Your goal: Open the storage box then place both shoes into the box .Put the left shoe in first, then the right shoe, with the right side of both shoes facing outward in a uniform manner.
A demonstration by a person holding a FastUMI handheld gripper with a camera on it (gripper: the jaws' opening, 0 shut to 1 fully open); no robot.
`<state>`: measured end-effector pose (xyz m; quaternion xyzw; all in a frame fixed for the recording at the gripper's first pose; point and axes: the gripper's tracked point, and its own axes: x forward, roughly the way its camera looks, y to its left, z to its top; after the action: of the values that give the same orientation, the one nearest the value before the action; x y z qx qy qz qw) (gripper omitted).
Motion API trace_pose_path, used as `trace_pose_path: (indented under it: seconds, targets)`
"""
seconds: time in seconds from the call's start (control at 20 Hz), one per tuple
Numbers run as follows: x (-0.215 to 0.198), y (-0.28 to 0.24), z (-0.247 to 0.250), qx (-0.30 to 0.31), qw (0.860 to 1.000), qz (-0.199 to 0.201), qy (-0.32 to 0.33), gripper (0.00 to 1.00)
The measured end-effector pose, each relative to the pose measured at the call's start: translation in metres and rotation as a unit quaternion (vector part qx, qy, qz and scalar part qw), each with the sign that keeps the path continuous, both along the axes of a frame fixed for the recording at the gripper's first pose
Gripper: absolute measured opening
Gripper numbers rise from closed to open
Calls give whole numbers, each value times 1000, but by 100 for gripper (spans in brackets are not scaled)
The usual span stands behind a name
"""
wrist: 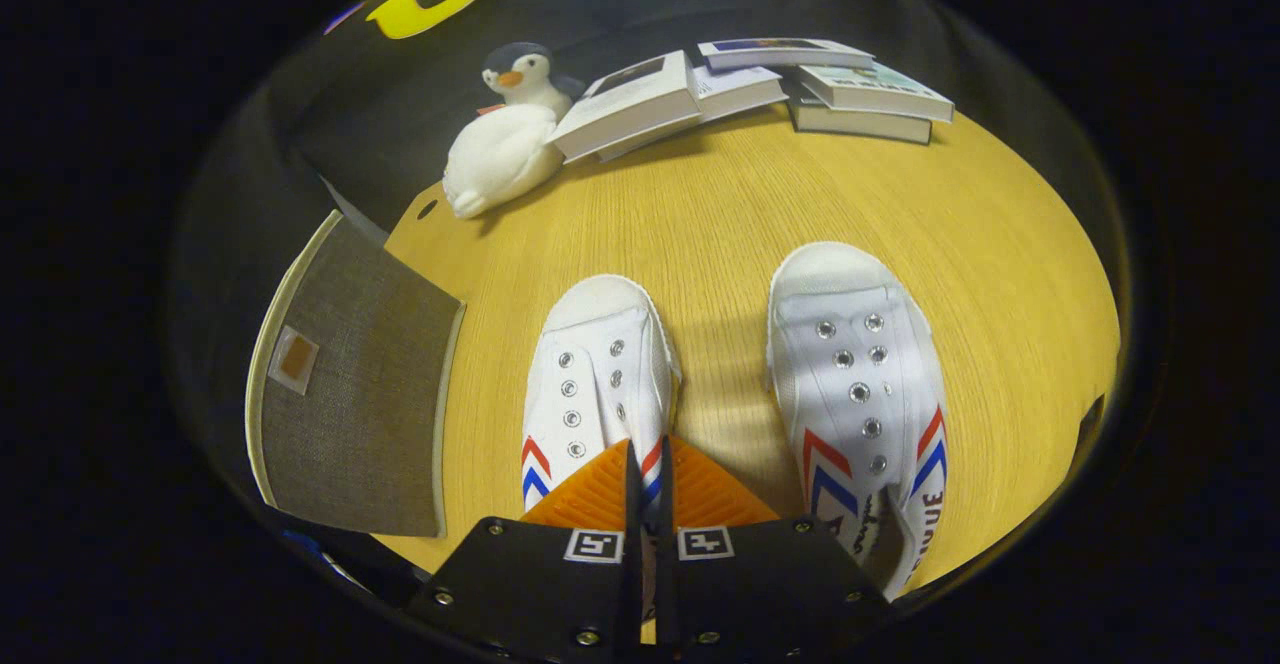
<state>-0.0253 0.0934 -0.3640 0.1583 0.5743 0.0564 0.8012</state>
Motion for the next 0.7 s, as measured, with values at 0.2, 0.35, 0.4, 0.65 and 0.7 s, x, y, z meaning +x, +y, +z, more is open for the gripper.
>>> trace_pose_path:
  seconds: [0.2, 0.35, 0.4, 0.65, 0.7]
  targets:
    - [-8, 8, 17, 15, 1000, -6, 10, 5]
    - [-8, 15, 27, 53, 998, -36, 19, 5]
    - [-6, 18, 32, 70, 996, -50, 20, 5]
    - [3, 26, 63, 106, 992, -73, 5, 5]
    - [5, 30, 71, 113, 991, -75, 2, 5]
